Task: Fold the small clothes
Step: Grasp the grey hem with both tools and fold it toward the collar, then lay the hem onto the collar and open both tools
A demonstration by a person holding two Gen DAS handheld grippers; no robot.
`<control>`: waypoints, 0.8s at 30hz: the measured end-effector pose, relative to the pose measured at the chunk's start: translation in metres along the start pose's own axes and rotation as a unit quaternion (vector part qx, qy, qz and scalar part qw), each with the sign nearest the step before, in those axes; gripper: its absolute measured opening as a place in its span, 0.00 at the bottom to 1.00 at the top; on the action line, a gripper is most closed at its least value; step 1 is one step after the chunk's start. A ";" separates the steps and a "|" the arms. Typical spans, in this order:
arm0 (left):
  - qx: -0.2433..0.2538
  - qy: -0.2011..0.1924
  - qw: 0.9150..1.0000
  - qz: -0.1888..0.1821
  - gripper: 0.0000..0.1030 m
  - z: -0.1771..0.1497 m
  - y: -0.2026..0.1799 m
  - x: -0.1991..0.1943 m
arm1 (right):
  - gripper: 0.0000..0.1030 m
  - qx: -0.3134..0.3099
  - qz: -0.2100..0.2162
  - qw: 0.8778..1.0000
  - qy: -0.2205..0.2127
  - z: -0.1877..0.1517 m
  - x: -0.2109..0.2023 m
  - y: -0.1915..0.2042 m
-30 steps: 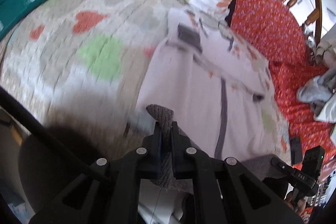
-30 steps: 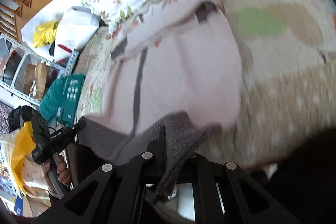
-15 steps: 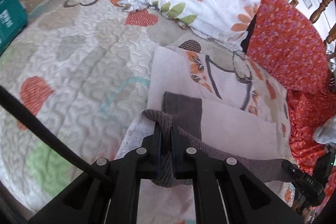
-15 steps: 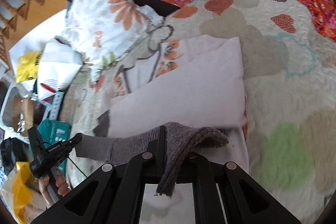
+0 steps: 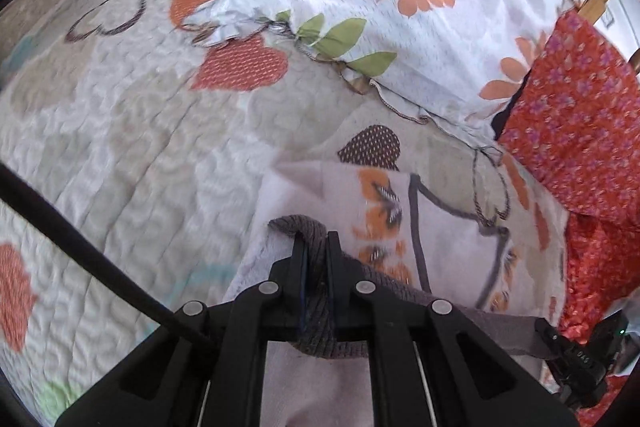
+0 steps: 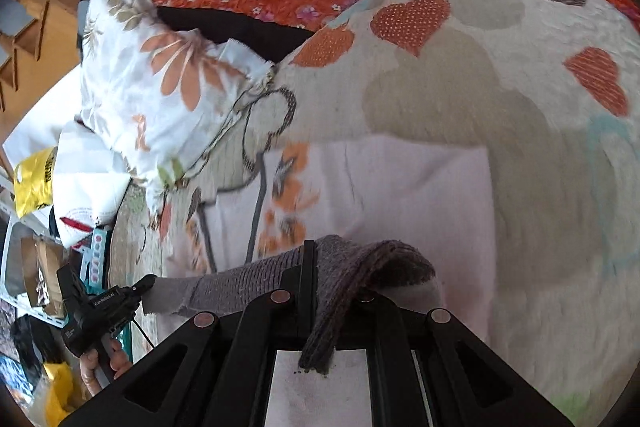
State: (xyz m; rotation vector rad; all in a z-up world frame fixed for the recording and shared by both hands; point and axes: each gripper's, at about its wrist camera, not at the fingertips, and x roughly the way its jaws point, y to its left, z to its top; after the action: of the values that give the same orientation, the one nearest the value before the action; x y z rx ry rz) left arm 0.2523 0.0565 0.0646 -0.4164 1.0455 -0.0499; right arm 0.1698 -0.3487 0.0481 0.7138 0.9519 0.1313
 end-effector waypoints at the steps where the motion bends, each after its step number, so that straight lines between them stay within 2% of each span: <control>1: 0.005 0.005 1.000 0.006 0.08 0.005 -0.003 0.007 | 0.05 0.003 0.005 1.000 0.004 0.005 0.008 -0.003; 3: -0.002 0.012 1.000 -0.001 0.10 0.014 -0.003 0.018 | 0.06 0.018 0.019 1.000 0.009 0.010 0.019 -0.011; 8: -0.057 0.011 0.998 -0.030 0.25 0.034 0.016 0.028 | 0.12 0.078 0.075 0.994 0.025 0.020 0.035 -0.038; 11: -0.096 0.018 0.994 -0.043 0.31 0.041 0.032 0.031 | 0.34 0.106 0.098 0.989 0.007 0.027 0.030 -0.050; 13: -0.100 0.019 0.994 -0.038 0.34 0.042 0.035 0.028 | 0.51 0.125 0.108 0.986 -0.010 0.030 0.024 -0.056; 18: -0.060 0.017 0.998 -0.008 0.37 0.029 0.032 0.012 | 0.59 0.143 0.084 0.985 -0.049 0.038 -0.001 -0.066; 24: 0.015 0.000 1.000 0.022 0.51 -0.008 0.027 -0.022 | 0.59 0.134 0.069 0.987 -0.057 0.027 -0.024 -0.059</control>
State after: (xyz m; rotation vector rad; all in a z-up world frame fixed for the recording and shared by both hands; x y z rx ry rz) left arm 0.2299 0.0837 0.0695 -0.3663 1.0530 -0.0261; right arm 0.1653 -0.4169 0.0386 1.0258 0.8191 0.0835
